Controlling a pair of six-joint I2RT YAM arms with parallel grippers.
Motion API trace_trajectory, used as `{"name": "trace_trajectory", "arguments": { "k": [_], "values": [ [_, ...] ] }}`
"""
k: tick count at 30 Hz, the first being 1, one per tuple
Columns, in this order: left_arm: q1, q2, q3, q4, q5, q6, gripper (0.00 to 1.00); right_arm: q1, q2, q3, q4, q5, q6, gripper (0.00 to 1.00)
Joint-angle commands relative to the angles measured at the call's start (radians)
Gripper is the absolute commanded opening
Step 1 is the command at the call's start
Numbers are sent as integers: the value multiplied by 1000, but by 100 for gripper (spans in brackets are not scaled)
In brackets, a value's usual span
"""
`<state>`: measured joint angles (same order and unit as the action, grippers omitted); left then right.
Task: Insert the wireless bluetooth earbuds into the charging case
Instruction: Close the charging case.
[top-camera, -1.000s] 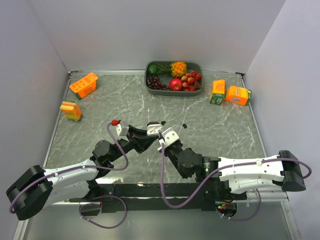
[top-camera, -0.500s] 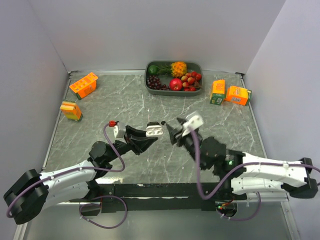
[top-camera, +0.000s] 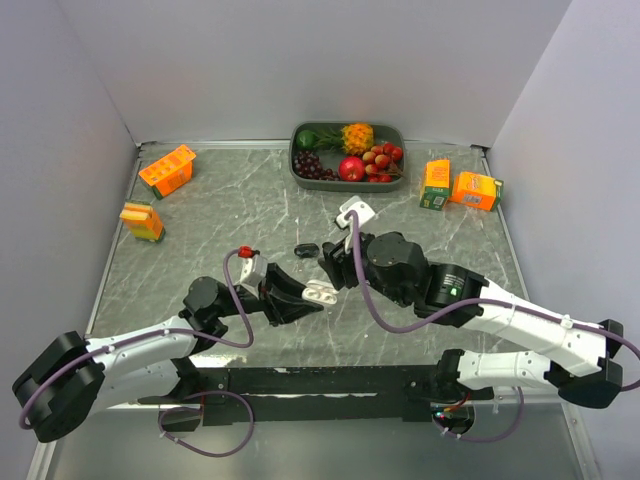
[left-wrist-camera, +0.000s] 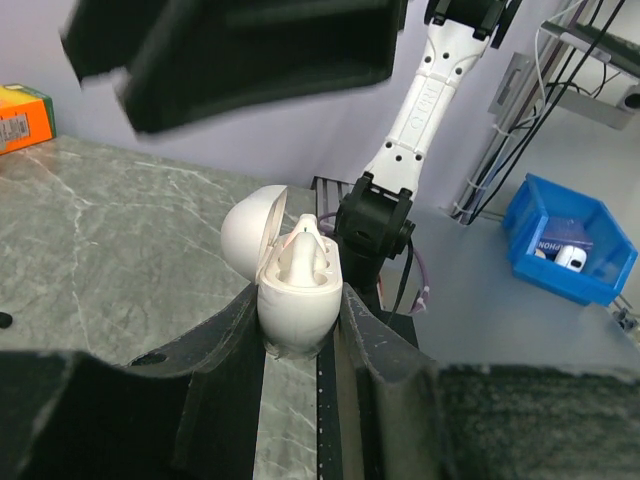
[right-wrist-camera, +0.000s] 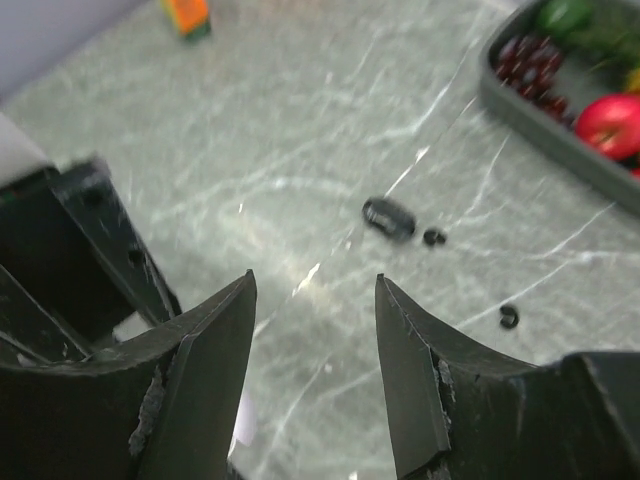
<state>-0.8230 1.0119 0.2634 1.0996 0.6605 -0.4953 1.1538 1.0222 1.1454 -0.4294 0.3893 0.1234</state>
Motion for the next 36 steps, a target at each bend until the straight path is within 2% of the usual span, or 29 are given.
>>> {"name": "trace_trajectory", "arguments": {
  "k": [1,22,29,32,34,36],
  "values": [
    [4,-13,59,-23,53,54,1,-14,9,50,-106,-116,33,59],
    [4,-50,28,-7,-96,64,1,-14,10,28,-101,-234,47,57],
    [4,-62,20,-17,-127,72,1,-14,12,31,-103,-224,48,57],
    [4,-73,22,-47,-151,83,1,-16,-25,16,-74,-146,79,59],
    [4,-94,14,-87,-191,92,1,-52,-74,10,-51,-157,90,61],
    [5,-122,7,-140,-223,92,1,-138,-82,17,-57,-257,110,64]
  ]
}}
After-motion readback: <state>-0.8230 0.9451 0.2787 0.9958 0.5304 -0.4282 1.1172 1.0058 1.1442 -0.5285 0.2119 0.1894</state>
